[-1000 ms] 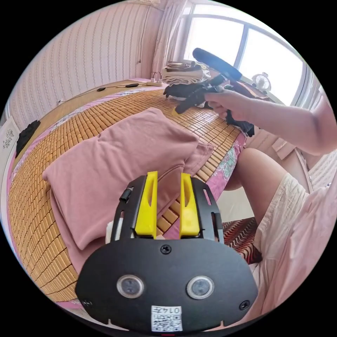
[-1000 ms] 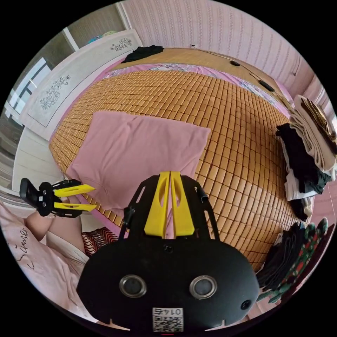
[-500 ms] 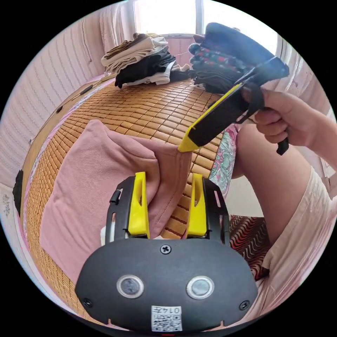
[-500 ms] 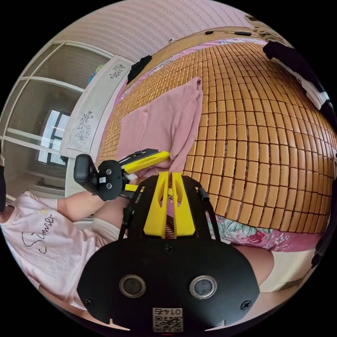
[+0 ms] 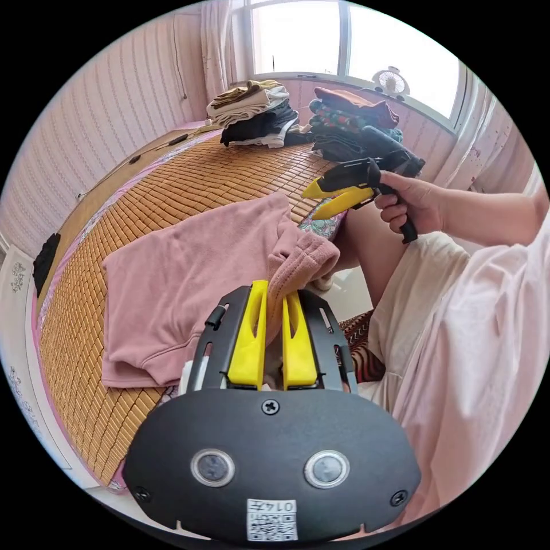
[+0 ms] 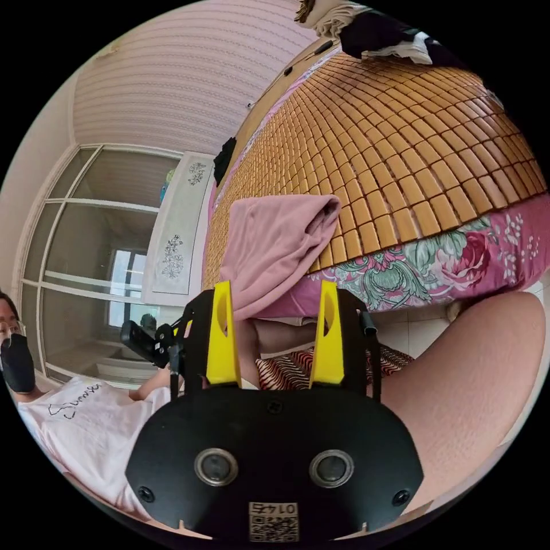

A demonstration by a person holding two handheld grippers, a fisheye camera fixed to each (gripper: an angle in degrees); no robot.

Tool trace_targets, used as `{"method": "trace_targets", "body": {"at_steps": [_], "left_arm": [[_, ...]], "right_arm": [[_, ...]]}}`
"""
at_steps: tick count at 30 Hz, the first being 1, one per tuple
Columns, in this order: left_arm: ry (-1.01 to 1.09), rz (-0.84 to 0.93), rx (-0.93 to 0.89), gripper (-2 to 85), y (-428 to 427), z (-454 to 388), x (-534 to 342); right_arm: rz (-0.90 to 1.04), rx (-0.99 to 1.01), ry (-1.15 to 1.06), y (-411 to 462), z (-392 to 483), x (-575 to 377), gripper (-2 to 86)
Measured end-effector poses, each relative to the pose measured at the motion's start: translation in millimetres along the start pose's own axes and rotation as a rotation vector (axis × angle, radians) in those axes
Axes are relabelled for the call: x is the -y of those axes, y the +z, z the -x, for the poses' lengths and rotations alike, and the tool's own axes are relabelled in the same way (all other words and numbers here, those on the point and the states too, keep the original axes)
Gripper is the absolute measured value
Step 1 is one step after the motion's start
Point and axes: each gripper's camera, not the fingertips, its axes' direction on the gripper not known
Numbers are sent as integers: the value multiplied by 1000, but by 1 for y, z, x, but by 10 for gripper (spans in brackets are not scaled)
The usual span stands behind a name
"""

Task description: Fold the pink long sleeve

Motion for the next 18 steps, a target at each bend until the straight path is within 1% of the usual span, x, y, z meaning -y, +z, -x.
{"method": "trace_targets", "body": {"at_steps": [3, 6, 8, 10, 12, 15, 18], "left_arm": [[-53, -32, 8, 44, -16, 5, -18], [-80, -66, 17, 43, -29, 9, -32], [-91, -72, 18, 43, -33, 12, -39], [-82, -68, 21, 43, -34, 13, -41], [-69, -85, 12, 44, -36, 12, -39], [-38, -147, -76, 44, -38, 8, -26], [21, -196, -166, 44, -31, -2, -2]], "right_arm": [[30, 81, 63, 20, -13, -1, 220], [-13, 163, 173, 30, -31, 0, 153], [-73, 244, 262, 27, -45, -2, 87], [-127, 279, 247, 17, -42, -3, 70], [-163, 260, 183, 0, -29, -2, 61], [-234, 231, 90, -39, -8, 0, 56], [-283, 128, 18, -85, 11, -1, 54]]}}
